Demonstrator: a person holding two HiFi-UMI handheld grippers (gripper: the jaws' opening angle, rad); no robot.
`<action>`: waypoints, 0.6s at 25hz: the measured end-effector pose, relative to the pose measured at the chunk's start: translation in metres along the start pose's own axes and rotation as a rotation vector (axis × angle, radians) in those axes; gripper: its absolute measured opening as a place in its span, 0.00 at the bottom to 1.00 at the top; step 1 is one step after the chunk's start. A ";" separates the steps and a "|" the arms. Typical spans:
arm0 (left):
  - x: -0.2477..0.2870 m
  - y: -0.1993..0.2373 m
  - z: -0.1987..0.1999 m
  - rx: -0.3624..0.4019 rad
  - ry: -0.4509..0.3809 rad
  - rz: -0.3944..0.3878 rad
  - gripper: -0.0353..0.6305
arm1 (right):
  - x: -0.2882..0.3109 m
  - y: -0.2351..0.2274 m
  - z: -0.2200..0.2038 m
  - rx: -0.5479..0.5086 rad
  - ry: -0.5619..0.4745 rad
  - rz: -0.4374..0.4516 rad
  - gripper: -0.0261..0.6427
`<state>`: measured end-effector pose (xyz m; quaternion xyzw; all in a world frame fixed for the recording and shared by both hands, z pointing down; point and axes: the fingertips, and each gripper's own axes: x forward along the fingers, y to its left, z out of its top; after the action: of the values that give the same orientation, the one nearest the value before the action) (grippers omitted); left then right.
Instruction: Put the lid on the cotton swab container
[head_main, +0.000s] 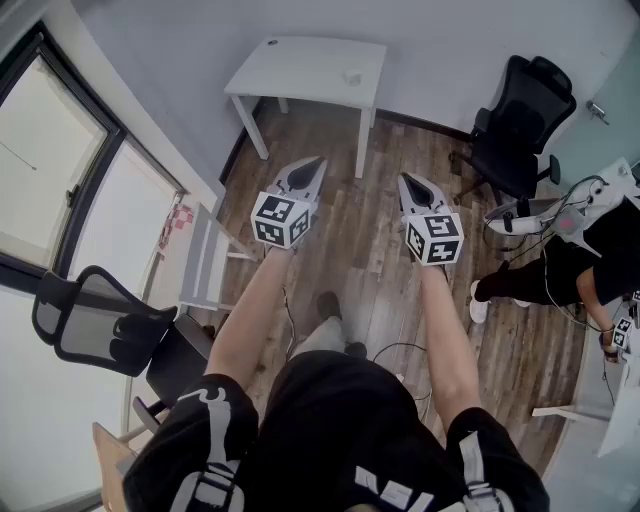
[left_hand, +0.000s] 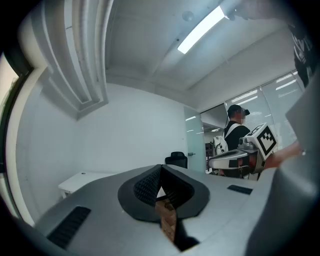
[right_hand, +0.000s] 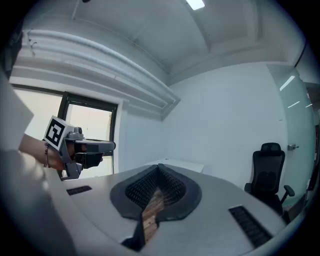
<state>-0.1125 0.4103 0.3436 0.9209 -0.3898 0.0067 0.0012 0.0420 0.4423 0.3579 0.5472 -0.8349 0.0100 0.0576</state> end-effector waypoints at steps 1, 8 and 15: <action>0.003 0.003 0.002 -0.001 -0.003 0.002 0.09 | 0.003 -0.002 0.002 0.002 -0.006 0.000 0.06; 0.027 0.030 0.003 -0.006 -0.012 0.008 0.09 | 0.034 -0.020 0.006 0.002 -0.011 -0.013 0.06; 0.061 0.070 -0.003 -0.021 -0.012 0.010 0.09 | 0.083 -0.036 0.009 -0.011 0.001 -0.011 0.06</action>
<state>-0.1205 0.3182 0.3476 0.9188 -0.3947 -0.0028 0.0083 0.0419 0.3514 0.3562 0.5515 -0.8319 0.0054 0.0611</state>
